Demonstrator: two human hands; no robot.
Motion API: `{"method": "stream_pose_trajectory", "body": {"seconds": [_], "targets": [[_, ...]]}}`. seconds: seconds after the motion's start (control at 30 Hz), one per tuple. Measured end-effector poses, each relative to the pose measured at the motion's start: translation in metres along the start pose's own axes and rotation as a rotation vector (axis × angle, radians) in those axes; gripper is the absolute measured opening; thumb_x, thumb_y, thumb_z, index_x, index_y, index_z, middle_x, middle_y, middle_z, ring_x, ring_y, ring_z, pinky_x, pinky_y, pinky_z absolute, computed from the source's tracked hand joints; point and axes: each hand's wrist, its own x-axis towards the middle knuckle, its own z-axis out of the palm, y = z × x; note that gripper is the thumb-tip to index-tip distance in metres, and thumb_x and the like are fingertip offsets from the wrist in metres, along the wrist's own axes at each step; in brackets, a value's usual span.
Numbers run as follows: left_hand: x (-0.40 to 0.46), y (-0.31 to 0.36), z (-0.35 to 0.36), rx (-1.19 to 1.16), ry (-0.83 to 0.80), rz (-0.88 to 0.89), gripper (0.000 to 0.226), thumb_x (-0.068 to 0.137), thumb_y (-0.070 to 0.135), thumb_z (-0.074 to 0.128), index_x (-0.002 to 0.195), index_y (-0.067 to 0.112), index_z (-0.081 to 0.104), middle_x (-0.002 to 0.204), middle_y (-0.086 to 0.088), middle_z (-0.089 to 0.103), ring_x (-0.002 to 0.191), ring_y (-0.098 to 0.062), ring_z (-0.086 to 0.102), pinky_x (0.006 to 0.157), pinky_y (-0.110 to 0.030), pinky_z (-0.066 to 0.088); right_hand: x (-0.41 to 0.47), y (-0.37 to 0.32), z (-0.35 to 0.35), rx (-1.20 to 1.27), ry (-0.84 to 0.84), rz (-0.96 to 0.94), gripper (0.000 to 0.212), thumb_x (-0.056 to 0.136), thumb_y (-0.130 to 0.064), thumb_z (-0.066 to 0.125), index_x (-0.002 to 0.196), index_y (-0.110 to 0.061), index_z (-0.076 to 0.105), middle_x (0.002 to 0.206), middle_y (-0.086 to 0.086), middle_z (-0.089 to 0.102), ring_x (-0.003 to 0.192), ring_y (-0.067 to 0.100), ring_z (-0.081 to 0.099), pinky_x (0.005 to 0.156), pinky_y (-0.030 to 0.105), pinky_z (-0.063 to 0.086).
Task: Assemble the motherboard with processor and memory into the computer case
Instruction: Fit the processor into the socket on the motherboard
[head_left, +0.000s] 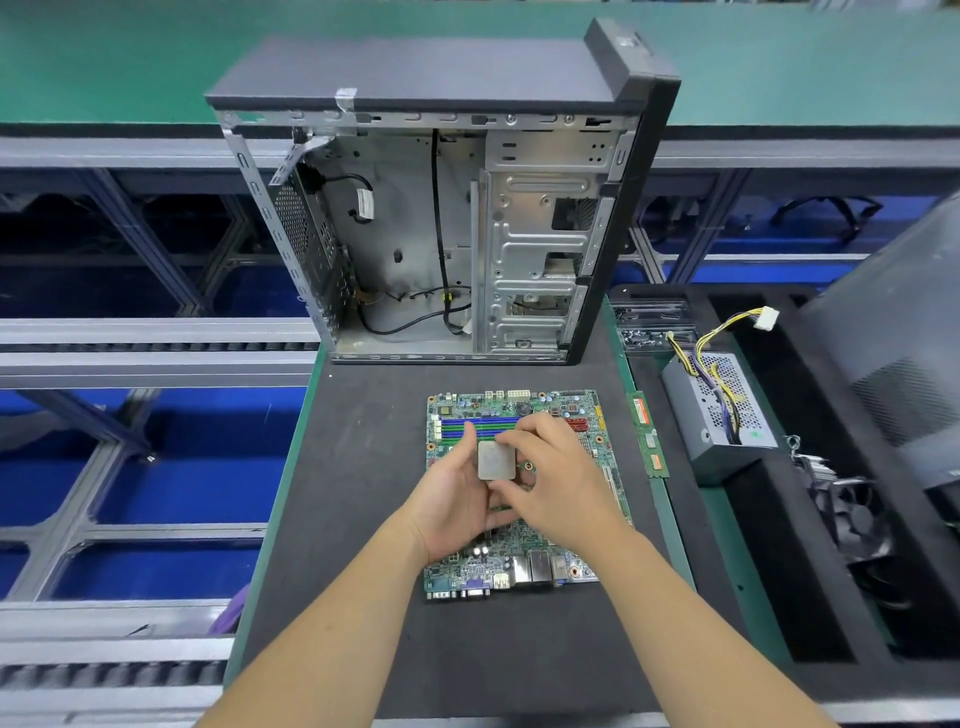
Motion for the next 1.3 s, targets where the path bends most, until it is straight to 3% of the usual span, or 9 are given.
{"method": "stream_pose_trajectory", "body": {"seconds": [0.1, 0.17, 0.27, 0.33, 0.43, 0.53, 0.7, 1.17, 1.3], "targets": [[0.002, 0.002, 0.004, 0.278, 0.236, 0.045, 0.076, 0.095, 0.073, 0.026, 0.12, 0.014, 0.067, 0.102, -0.011, 0.071, 0.085, -0.022, 0.068, 0.082, -0.042, 0.055, -0.001, 0.005, 0.001, -0.002, -0.006, 0.028, 0.044, 0.08, -0.024, 0.083, 0.12, -0.014, 0.067, 0.112, -0.007, 0.052, 0.107, 0.015, 0.05, 0.091, 0.032, 0.049], [0.0, 0.002, 0.005, 0.477, 0.536, 0.258, 0.057, 0.1, 0.058, 0.037, 0.097, 0.013, 0.071, 0.085, -0.009, 0.072, 0.068, -0.017, 0.065, 0.068, -0.039, 0.055, -0.001, 0.01, 0.001, -0.027, -0.018, 0.064, 0.047, 0.082, -0.026, 0.083, 0.122, -0.013, 0.066, 0.111, -0.007, 0.052, 0.107, 0.017, 0.052, 0.093, 0.032, 0.048], [-0.009, 0.003, -0.008, 0.762, 0.829, 0.59, 0.032, 0.101, 0.036, 0.044, 0.076, 0.021, 0.058, 0.064, 0.004, 0.057, 0.054, -0.01, 0.048, 0.055, -0.035, 0.042, -0.002, 0.018, 0.003, -0.036, -0.071, 0.136, 0.046, 0.085, -0.034, 0.081, 0.123, -0.013, 0.065, 0.111, -0.007, 0.051, 0.108, 0.016, 0.051, 0.097, 0.03, 0.046], [-0.016, 0.003, -0.019, 0.984, 0.969, 0.638, 0.025, 0.099, 0.033, 0.041, 0.078, 0.029, 0.052, 0.069, 0.009, 0.058, 0.063, -0.01, 0.051, 0.059, -0.035, 0.043, -0.006, 0.022, 0.005, -0.018, -0.091, 0.169, 0.042, 0.086, -0.036, 0.079, 0.12, -0.015, 0.064, 0.112, -0.008, 0.05, 0.11, 0.014, 0.049, 0.099, 0.027, 0.043], [-0.022, 0.002, -0.038, 1.155, 1.117, 0.625, 0.015, 0.1, 0.029, 0.04, 0.101, 0.032, 0.054, 0.099, 0.012, 0.061, 0.096, -0.014, 0.053, 0.084, -0.041, 0.046, -0.013, 0.028, 0.01, 0.018, -0.113, 0.222, 0.043, 0.087, -0.036, 0.078, 0.122, -0.018, 0.062, 0.114, -0.011, 0.047, 0.11, 0.008, 0.046, 0.099, 0.022, 0.04], [-0.032, -0.014, -0.065, 1.369, 1.165, 0.495, 0.027, 0.101, 0.029, 0.043, 0.124, 0.022, 0.055, 0.125, 0.005, 0.057, 0.117, -0.019, 0.048, 0.1, -0.041, 0.038, -0.017, 0.032, 0.013, 0.037, -0.155, 0.247, 0.044, 0.085, -0.041, 0.079, 0.12, -0.022, 0.061, 0.112, -0.017, 0.044, 0.103, 0.0, 0.046, 0.091, 0.014, 0.036], [-0.042, -0.038, -0.085, 1.596, 1.145, 0.392, 0.035, 0.101, 0.033, 0.042, 0.133, 0.022, 0.052, 0.138, 0.003, 0.052, 0.131, -0.02, 0.042, 0.112, -0.042, 0.033, -0.018, 0.036, 0.017, 0.036, -0.294, 0.233, 0.041, 0.083, -0.044, 0.079, 0.116, -0.025, 0.063, 0.099, -0.025, 0.046, 0.078, -0.013, 0.045, 0.067, 0.009, 0.032], [-0.041, -0.037, -0.079, 1.716, 1.169, 0.228, 0.038, 0.099, 0.042, 0.042, 0.134, 0.027, 0.051, 0.145, 0.006, 0.042, 0.136, -0.019, 0.031, 0.112, -0.04, 0.022, -0.006, 0.042, 0.039, 0.036, -0.325, 0.255, 0.049, 0.088, -0.041, 0.076, 0.131, -0.025, 0.059, 0.108, -0.027, 0.042, 0.081, -0.01, 0.046, 0.082, 0.018, 0.039], [-0.04, -0.037, -0.081, 1.729, 1.169, 0.225, 0.038, 0.099, 0.043, 0.042, 0.132, 0.028, 0.052, 0.144, 0.005, 0.043, 0.136, -0.02, 0.032, 0.112, -0.041, 0.024, -0.005, 0.04, 0.043, 0.003, -0.318, 0.266, 0.053, 0.089, -0.044, 0.074, 0.136, -0.026, 0.057, 0.114, -0.024, 0.037, 0.082, -0.001, 0.049, 0.085, 0.024, 0.047]]}}
